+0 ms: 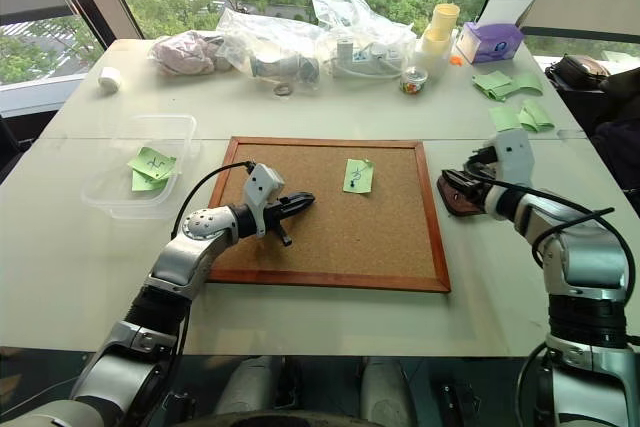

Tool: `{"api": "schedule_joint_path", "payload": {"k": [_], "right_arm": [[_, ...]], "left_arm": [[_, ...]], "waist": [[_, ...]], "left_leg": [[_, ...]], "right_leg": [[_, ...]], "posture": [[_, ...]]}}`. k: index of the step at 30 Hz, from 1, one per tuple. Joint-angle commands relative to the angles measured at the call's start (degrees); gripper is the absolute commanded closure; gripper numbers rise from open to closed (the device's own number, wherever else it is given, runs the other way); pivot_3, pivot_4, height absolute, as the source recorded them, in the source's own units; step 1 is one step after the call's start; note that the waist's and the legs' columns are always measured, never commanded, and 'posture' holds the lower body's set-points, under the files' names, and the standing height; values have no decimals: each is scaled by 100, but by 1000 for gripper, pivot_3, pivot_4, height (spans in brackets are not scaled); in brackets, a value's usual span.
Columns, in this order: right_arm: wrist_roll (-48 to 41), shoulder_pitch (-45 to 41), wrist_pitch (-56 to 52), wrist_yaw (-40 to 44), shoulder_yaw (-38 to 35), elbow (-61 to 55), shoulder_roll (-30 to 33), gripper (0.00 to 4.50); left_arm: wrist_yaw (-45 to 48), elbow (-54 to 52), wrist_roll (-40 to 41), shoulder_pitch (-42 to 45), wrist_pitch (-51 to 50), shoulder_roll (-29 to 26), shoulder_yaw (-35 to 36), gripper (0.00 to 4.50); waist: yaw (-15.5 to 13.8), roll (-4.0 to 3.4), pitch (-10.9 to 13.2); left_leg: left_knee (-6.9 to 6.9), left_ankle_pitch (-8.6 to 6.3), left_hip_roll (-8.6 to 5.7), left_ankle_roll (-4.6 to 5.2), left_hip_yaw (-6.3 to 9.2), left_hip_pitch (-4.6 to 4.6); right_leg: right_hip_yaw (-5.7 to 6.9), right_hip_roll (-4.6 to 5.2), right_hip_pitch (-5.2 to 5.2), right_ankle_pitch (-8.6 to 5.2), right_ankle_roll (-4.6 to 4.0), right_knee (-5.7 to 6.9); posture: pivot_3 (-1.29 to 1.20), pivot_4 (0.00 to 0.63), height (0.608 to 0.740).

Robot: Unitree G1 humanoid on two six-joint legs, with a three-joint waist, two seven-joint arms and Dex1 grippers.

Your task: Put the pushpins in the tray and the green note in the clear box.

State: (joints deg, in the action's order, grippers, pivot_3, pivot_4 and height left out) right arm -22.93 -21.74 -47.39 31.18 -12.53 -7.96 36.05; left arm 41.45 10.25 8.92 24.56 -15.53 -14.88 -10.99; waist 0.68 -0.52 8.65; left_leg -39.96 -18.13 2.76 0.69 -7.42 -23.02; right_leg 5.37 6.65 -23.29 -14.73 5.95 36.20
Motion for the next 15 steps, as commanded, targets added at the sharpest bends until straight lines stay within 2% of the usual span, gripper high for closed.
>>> {"api": "schedule_joint_path", "payload": {"k": [1, 8, 15], "right_arm": [[-91, -320, -72, -78, 570, -399, -443, 2183], [367, -738, 532, -182, 1477, 359, -1269, 2183], [738, -842, 978, 39, 1872, 990, -1343, 2183]], "left_arm": [[-18, 286, -138, -129, -122, -9, -120, 4500], [-41, 220, -130, -161, -143, -45, -86, 4500], [-102, 121, -128, -236, -165, -93, -37, 4500]], "waist": [[-4, 0, -1], [-7, 1, 0], [18, 1, 0]], "left_leg": [[0, 0, 0, 0, 1, 0], [-2, -1, -3, 2, 1, -6], [-2, 0, -4, 1, -2, -5]], "right_leg": [[0, 0, 1, 0, 0, 0], [1, 4, 0, 0, 0, 0], [1, 1, -2, 0, 0, 0]], "posture": [[0, 150, 740], [0, 150, 740], [0, 150, 740]]}}
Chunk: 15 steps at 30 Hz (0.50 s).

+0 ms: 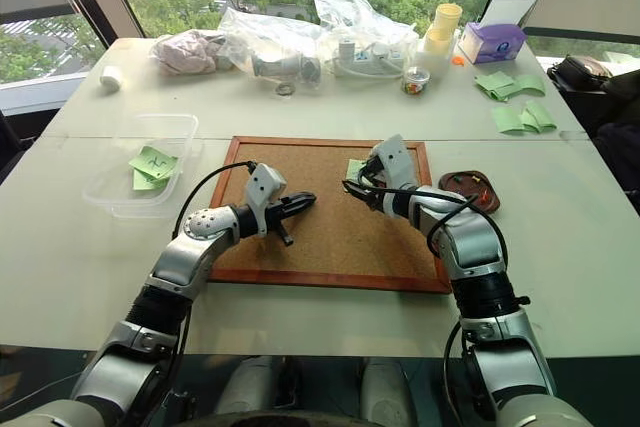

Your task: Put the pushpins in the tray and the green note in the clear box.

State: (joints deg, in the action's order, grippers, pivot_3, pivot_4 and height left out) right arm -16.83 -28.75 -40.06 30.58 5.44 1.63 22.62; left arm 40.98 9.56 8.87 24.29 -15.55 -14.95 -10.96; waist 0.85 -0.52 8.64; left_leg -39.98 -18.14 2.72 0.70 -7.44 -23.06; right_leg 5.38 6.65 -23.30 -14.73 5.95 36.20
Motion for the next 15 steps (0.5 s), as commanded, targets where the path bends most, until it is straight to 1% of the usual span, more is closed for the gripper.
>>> {"api": "schedule_joint_path", "payload": {"k": [1, 6, 9, 11, 12, 15], "right_arm": [[150, -135, 273, 115, 85, 92, -18, 2183], [345, -101, 460, 172, 167, 342, -36, 2183], [438, -105, 538, 196, 189, 335, -27, 2990], [459, -109, 517, 203, 175, 266, -43, 4050], [469, -107, 505, 208, 168, 232, -45, 4464], [517, -90, 521, 226, 180, 120, -4, 4464]], "left_arm": [[-58, 177, -120, -217, -168, -92, -36, 4500], [-96, 134, -115, -253, -177, -107, -19, 4500], [-104, 110, -105, -262, -190, -120, -7, 4500], [-106, 102, -100, -262, -202, -124, 2, 4500], [-105, 97, -97, -265, -209, -125, 3, 4500], [-97, 85, -93, -268, -233, -128, 2, 4500]], "waist": [[3, 0, 0], [6, 0, 0], [12, 0, 0], [18, 0, 0], [20, 0, 0], [23, 0, 0]], "left_leg": [[0, 0, 0, 0, 0, 0], [1, 0, 1, 0, -1, 1], [2, 0, 1, -1, -2, 2], [2, 0, 2, -1, -2, 2], [2, 1, 2, -1, -3, 3], [2, 1, 3, -2, -4, 3]], "right_leg": [[0, 0, 0, 0, 0, 0], [0, -1, -1, 0, 0, 0], [0, -1, -1, 0, 0, 0], [0, -2, -1, 0, 0, 0], [0, -2, -1, 0, 0, 0], [0, -3, -1, 0, 0, 0]], "posture": [[0, 150, 740], [0, 150, 740], [0, 150, 740], [0, 150, 740], [0, 150, 740], [0, 150, 740]]}}
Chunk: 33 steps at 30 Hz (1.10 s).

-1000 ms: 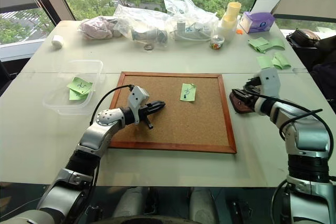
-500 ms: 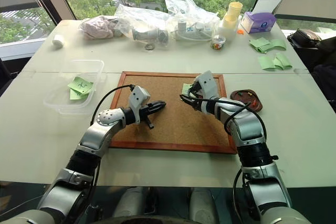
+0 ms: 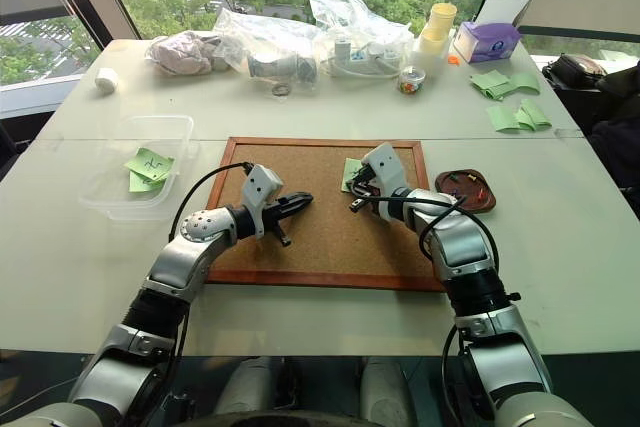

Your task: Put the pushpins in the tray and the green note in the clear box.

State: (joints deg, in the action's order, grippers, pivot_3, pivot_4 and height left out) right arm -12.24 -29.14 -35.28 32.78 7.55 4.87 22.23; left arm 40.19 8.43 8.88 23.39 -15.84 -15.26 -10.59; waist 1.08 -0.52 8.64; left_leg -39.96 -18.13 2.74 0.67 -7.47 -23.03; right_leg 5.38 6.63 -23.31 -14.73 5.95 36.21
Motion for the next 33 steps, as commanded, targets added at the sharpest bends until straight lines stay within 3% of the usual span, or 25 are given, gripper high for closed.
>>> {"api": "schedule_joint_path", "payload": {"k": [1, 13, 18, 21, 26, 33], "right_arm": [[44, -57, -1, -3, -61, -293, 44, 4464], [-513, -132, -1028, 164, -448, -2192, 434, 4464], [-705, -36, -1268, 353, -407, -2702, 683, 4464], [-787, 45, -1335, 436, -375, -2914, 815, 4500], [-919, 154, -1321, 517, -352, -3220, 929, 4500], [-994, 328, -1095, 730, -197, -3660, 1140, 4500]], "left_arm": [[-10, 194, -89, -178, -216, -99, -37, 4500], [7, 251, -79, -163, -288, -46, -57, 4500], [-24, 3, 587, 213, -979, 129, 441, 4500], [47, -234, 1346, 563, -1787, 258, 872, 3581], [-319, -92, 2330, 1191, -2847, 635, 1644, 1172], [-893, 361, 3288, 1760, -4014, 1123, 2370, 1172]], "waist": [[-1, 0, 0], [-9, 0, 0], [-29, 2, 2], [-34, 13, 8], [-60, 37, 23], [-43, 43, 26]], "left_leg": [[0, 0, 0, 0, 0, 0], [1, 0, 1, 0, 1, -11], [0, -1, 1, 2, 4, -13], [-2, -2, 1, 3, 7, -19], [-4, -1, -3, 3, 14, -33], [-2, -1, -10, 3, 14, -34]], "right_leg": [[0, 0, 0, 0, 0, 0], [0, 0, -12, 0, 0, -1], [0, 2, -12, 0, 0, -1], [0, 3, -14, 0, 0, -1], [3, 3, -21, 0, 1, -3], [4, 0, -21, 0, 2, -8]], "posture": [[0, 150, 740], [0, 150, 740], [0, 150, 740], [0, 150, 740], [0, 150, 740], [0, 150, 740]]}}
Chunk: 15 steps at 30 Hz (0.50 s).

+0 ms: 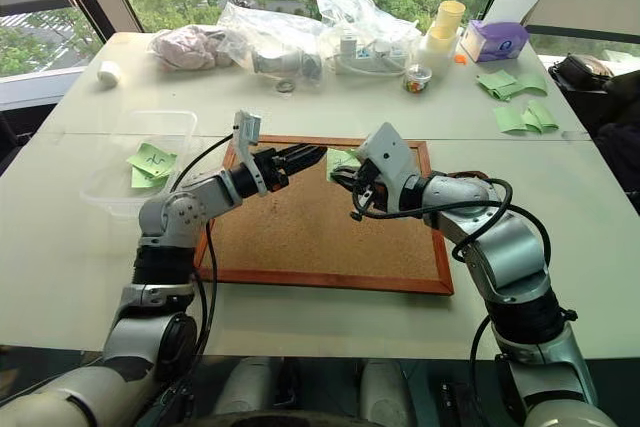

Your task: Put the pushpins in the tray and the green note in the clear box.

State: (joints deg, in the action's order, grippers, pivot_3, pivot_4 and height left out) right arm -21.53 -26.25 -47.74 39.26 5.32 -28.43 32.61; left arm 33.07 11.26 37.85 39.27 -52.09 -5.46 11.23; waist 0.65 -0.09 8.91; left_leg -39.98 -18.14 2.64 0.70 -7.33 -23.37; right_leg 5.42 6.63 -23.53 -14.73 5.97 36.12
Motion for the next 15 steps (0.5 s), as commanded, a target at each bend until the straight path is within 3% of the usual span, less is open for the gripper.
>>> {"api": "schedule_joint_path", "payload": {"k": [1, 9, 12, 15], "right_arm": [[-47, 54, 172, 95, 56, -351, 123, 4500], [0, 52, 199, 35, 125, -374, 135, 4500], [22, 62, 193, -6, 119, -374, 134, 4500], [69, 69, 220, -46, 100, -339, 148, 4500]], "left_arm": [[-226, 115, 477, 206, -532, 188, 223, 1172], [-444, 181, 914, 265, -1183, 369, 310, 1172], [-513, 151, 976, 256, -1241, 397, 326, 2419], [-542, 124, 1016, 246, -1235, 393, 344, 3959]], "waist": [[0, 3, 2], [-4, 28, 17], [-5, 28, 17], [-5, 30, 18]], "left_leg": [[0, 0, 0, 0, 0, 0], [-1, 3, -1, -4, -1, 0], [-1, 3, -1, -6, -1, 0], [-2, 4, -2, -6, -2, 0]], "right_leg": [[0, 0, 0, 0, 0, 0], [0, -1, 0, 0, 0, 1], [0, -1, 0, 0, 0, 1], [0, -1, 1, 0, 0, 1]], "posture": [[0, 150, 740], [0, 150, 740], [0, 150, 740], [0, 150, 740]]}}
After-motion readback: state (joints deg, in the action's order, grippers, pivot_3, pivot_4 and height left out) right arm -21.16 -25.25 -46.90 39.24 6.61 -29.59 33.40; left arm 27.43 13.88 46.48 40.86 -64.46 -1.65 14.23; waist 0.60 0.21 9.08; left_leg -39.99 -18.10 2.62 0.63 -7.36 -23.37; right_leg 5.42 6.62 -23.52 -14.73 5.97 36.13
